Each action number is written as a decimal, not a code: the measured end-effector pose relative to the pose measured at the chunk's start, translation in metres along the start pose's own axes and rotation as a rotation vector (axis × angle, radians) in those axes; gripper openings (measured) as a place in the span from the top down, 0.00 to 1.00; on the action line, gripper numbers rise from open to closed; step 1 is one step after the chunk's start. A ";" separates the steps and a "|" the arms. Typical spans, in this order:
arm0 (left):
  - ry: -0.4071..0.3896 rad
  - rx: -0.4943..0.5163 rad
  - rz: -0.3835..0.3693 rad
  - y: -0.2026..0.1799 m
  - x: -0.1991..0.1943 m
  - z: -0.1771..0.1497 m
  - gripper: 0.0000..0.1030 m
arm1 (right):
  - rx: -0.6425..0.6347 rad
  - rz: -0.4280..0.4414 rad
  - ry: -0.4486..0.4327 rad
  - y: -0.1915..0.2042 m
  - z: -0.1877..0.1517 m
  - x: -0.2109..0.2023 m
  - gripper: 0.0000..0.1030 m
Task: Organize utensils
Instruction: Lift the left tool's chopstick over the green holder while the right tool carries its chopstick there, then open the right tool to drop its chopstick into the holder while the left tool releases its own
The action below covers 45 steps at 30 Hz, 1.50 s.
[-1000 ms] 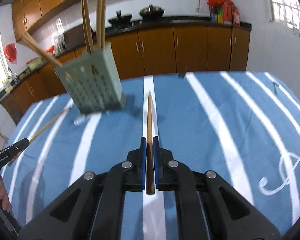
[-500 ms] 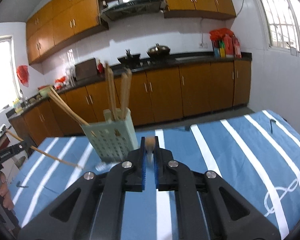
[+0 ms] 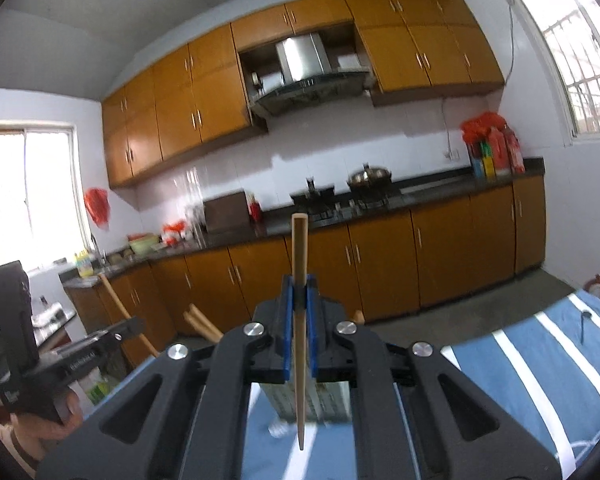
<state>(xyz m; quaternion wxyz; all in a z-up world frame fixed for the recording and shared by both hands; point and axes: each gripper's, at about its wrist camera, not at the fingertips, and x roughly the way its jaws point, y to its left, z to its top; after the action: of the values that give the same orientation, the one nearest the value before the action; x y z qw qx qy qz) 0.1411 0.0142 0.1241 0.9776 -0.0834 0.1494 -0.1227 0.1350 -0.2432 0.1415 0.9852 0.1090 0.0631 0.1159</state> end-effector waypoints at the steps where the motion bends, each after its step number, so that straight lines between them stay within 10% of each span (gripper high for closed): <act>1: -0.024 0.002 -0.005 -0.004 0.000 0.007 0.93 | 0.003 0.002 -0.018 0.002 0.005 0.001 0.93; 11: -0.210 0.015 0.046 -0.030 0.034 0.043 0.93 | -0.030 -0.035 -0.237 0.017 0.045 0.042 0.93; 20: -0.133 0.031 0.037 -0.027 0.088 0.009 0.93 | -0.049 -0.063 -0.039 0.002 0.001 0.113 0.92; 23: -0.095 0.013 0.027 -0.021 0.091 0.003 0.92 | -0.035 -0.062 0.002 -0.003 -0.007 0.117 0.76; 27: -0.105 -0.007 0.039 -0.016 0.078 0.005 0.61 | -0.019 -0.070 -0.017 -0.007 -0.005 0.104 0.64; 34: -0.138 -0.030 0.041 -0.006 0.040 0.013 0.57 | -0.011 -0.083 -0.035 -0.013 0.001 0.056 0.46; 40: -0.127 0.016 0.102 0.006 -0.009 -0.010 0.22 | -0.102 -0.141 -0.011 -0.005 -0.031 0.004 0.08; 45: -0.080 0.068 0.163 0.014 -0.042 -0.052 0.02 | -0.199 -0.221 0.007 0.003 -0.069 -0.031 0.04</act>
<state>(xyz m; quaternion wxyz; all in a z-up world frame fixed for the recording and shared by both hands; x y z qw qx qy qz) 0.0889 0.0324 0.0838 0.9918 -0.0427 0.1123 -0.0442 0.0942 -0.2344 0.0787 0.9977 0.0026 0.0662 0.0129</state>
